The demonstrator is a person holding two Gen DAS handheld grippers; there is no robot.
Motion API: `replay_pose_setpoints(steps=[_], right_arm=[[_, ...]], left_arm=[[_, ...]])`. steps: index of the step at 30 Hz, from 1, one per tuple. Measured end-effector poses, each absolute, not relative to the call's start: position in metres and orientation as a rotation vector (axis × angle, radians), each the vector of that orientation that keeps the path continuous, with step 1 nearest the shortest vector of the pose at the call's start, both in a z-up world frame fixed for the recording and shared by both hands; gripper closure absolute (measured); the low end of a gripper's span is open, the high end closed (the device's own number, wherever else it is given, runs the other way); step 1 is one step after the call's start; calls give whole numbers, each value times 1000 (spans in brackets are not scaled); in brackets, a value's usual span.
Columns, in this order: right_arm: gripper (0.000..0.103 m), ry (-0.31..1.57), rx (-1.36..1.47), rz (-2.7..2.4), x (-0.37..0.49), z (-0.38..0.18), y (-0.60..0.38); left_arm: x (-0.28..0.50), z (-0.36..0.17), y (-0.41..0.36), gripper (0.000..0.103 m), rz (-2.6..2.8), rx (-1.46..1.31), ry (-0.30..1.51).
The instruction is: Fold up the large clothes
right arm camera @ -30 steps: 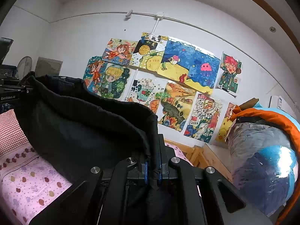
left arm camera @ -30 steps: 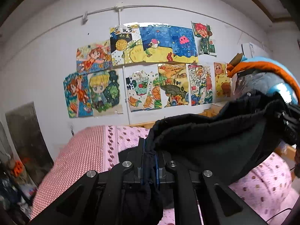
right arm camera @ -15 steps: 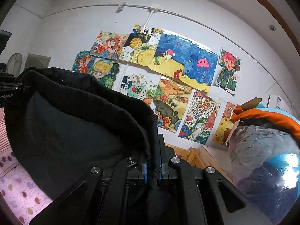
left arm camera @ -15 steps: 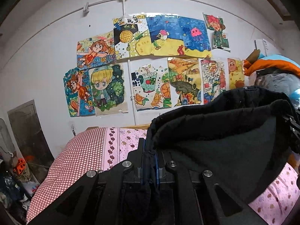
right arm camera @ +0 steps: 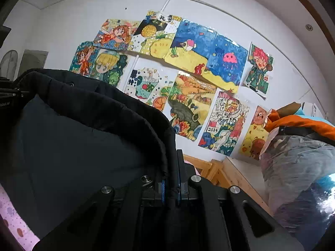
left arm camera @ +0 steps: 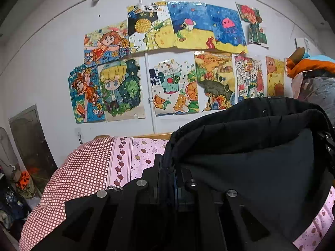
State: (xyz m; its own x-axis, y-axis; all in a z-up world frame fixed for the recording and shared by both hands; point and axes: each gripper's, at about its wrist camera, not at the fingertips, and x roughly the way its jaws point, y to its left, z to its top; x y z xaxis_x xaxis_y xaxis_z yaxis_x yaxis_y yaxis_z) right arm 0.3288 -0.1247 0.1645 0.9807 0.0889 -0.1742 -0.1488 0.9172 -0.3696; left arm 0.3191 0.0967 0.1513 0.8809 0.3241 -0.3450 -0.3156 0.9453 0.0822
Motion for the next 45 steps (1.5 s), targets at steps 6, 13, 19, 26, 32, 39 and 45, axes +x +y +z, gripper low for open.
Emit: replay_pose_setpoints(steps=[6,13,19,26,32,39,45], right_arm=[[96,185,-395,121,352,155,-119],[96,205,-410,119,375,142,-114],[96,215,-418,123,391,130,-109],[96,242,-415,121,412,111,-103],[96,280,-412,116,438,92,-99],[96,352,-411,118,470,63,-91],[96,398,-409,118,490,43,-83]], left_arm=[[343,140,102,95,348,8,401],[363,128,106,95,358,16,427],[380,115,108,95,376,52,449],[405,98,113,95,387,67,487],[431,77,117,94,397,67,522],[458,53,124,94,403,52,580],[477,33,130,94,406,41,638]])
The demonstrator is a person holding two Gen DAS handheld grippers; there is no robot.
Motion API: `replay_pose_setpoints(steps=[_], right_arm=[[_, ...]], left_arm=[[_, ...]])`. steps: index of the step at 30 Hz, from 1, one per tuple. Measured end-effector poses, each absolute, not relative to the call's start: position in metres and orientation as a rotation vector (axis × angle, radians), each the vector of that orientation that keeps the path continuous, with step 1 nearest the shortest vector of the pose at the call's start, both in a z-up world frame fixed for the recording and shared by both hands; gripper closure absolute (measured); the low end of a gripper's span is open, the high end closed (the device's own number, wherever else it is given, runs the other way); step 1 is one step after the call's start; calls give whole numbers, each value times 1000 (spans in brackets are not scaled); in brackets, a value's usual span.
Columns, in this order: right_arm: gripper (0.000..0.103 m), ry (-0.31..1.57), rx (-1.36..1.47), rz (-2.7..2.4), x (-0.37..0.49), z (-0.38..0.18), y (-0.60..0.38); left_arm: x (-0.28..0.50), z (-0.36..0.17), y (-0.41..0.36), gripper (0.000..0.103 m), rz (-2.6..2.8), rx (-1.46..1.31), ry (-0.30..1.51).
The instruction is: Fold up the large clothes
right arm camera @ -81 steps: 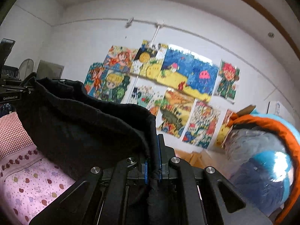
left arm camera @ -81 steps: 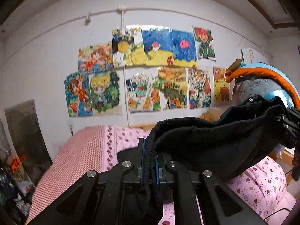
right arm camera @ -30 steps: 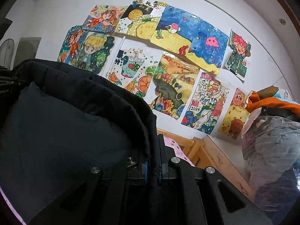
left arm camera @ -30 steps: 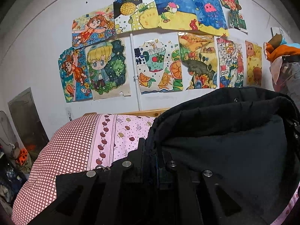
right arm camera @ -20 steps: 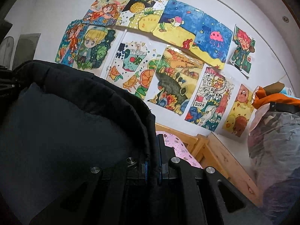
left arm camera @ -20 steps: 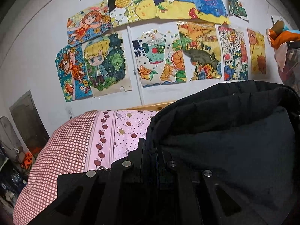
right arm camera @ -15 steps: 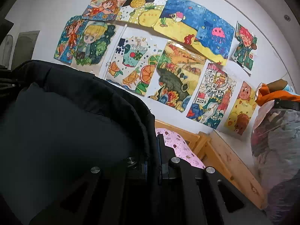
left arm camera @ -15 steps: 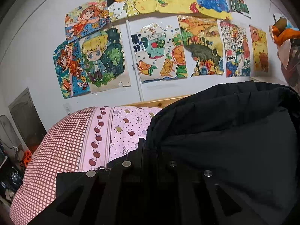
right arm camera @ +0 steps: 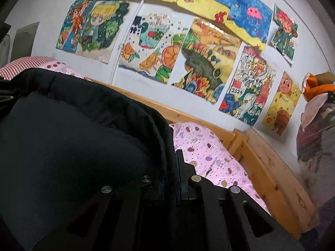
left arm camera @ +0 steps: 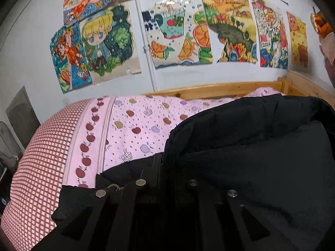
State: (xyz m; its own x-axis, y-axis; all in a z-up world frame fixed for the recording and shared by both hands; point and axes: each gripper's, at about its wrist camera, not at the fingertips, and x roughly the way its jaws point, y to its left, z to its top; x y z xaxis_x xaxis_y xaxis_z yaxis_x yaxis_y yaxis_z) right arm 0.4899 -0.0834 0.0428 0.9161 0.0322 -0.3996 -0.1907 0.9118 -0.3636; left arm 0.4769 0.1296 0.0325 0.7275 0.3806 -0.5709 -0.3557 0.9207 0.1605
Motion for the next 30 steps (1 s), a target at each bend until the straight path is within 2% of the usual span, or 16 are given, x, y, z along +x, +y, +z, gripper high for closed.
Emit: replay_pose_setpoints(steps=[15,21,24,26,28,30], right_arm=[[91,518,-413,134,513,10,-76],[82,538,-369,139,516,7,-82],[67,540,-282,151,518,12,-99],[45,531,-206,165,518,16,-114],[32,503,-149,183,511,22,-126],[30,473,-136,197,504,26,-133]], left_arm=[[497,-1,135,90,370,14,741],[502,-9,135,87,362,14,776],[501,-7,137,87,356,-5,782],[499,-3,140,87,339,-28,776],[495,3,144,86,312,-55,766],[493,7,148,85,292,-68,762]])
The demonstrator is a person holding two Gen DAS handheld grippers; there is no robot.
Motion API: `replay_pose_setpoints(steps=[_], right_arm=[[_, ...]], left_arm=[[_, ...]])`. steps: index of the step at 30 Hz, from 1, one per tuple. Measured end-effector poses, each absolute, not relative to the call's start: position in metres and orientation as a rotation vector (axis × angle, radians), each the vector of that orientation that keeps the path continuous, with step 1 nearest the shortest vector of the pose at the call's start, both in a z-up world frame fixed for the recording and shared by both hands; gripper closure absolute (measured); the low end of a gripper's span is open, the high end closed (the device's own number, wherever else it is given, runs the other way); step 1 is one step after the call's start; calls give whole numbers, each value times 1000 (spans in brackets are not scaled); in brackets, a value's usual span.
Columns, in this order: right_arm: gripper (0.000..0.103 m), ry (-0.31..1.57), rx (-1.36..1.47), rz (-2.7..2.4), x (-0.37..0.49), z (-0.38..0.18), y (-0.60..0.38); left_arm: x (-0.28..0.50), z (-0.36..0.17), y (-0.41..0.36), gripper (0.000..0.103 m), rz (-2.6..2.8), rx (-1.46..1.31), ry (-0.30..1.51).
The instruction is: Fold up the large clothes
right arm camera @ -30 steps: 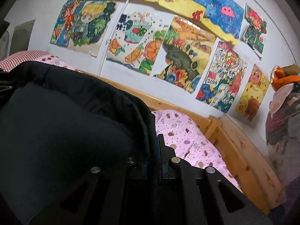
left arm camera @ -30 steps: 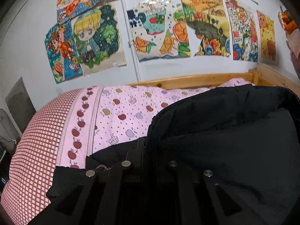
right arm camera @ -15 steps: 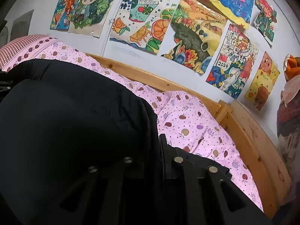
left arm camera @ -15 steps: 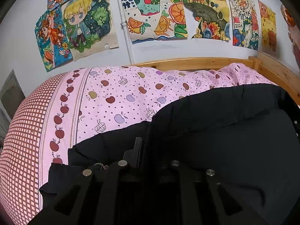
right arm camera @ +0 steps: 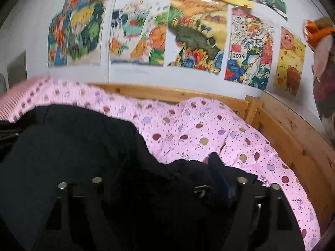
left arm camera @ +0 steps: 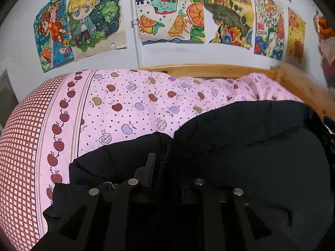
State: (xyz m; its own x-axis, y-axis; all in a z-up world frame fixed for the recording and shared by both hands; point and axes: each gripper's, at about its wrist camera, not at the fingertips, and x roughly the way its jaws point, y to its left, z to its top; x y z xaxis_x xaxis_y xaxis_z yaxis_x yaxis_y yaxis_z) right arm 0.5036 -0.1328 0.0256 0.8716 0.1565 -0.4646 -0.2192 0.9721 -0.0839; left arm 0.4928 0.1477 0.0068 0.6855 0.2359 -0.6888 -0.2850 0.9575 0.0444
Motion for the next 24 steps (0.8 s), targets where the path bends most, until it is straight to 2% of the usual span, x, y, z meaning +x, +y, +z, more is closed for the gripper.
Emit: replay_pose_setpoints(steps=[3,5,6,7,10,19,24], right_arm=[[25,424,-145,214,492,33,-137],[21,393,-147,215,484,39,-139],[21,379,-142,219,480,43,-141],[18,369,-136,221,476,46,-142],[17,354,-120,227,467,55,-145],[13,382,-86,339,442,77,-142],[13,458,-52,421,428,67,-142]], left_arm=[[486,12,151,80,279,-90,746],[481,18,152,60,257,-105,715],[477,23,151,26,262,-106,685],[473,27,150,0,276,-104,654],[453,42,146,0,272,-112,532],[418,55,132,0,200,-95,526],[397,46,125,0,109,-132,564]])
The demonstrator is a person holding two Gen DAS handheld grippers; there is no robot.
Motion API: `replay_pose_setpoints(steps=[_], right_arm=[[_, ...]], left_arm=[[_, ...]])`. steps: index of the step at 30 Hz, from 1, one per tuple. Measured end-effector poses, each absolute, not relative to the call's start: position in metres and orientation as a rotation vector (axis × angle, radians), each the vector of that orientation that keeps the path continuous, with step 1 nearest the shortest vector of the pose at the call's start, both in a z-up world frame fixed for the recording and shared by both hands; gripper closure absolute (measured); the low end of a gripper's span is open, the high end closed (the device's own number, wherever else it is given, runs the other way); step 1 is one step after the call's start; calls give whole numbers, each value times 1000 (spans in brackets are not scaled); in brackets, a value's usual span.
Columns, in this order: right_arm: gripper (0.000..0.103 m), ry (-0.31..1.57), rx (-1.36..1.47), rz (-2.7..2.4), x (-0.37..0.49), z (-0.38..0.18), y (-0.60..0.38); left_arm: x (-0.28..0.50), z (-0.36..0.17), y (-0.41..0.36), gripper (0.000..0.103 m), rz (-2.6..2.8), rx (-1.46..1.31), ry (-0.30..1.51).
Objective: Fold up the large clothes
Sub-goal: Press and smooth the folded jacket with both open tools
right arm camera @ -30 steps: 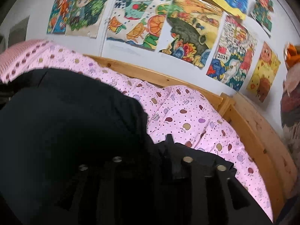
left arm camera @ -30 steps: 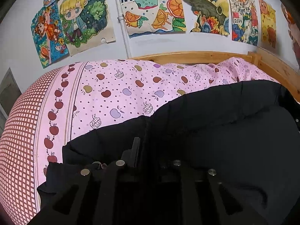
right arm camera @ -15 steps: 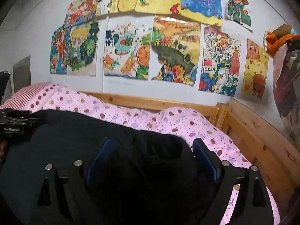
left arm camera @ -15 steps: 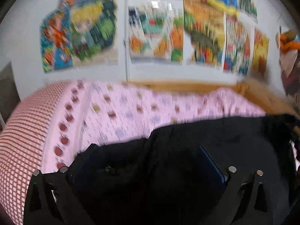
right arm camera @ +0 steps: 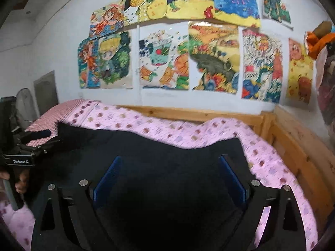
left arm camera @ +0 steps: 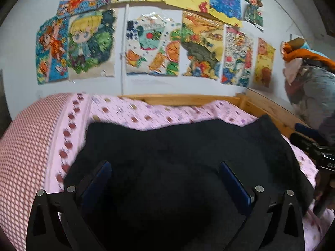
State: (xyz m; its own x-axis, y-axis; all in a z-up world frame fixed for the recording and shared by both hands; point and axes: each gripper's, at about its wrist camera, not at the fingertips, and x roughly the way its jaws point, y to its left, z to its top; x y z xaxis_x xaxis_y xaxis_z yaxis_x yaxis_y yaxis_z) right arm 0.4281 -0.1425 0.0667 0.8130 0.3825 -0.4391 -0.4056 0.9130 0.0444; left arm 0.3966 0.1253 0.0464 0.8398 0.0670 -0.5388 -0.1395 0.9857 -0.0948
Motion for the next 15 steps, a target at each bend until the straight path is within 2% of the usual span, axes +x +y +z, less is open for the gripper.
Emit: replay_pose_setpoints(steps=[6,12,15], right_arm=[[13,586,-67,496,418,29,-142],[13,653,-132,505,424,-1,-131],[9,657,-133,505,434,-1,-124]], left_arm=[[394,14,106,0,59,-74,666],[398,5,102,0,68,-58,660],[405,2,102,0,78,-56,661]])
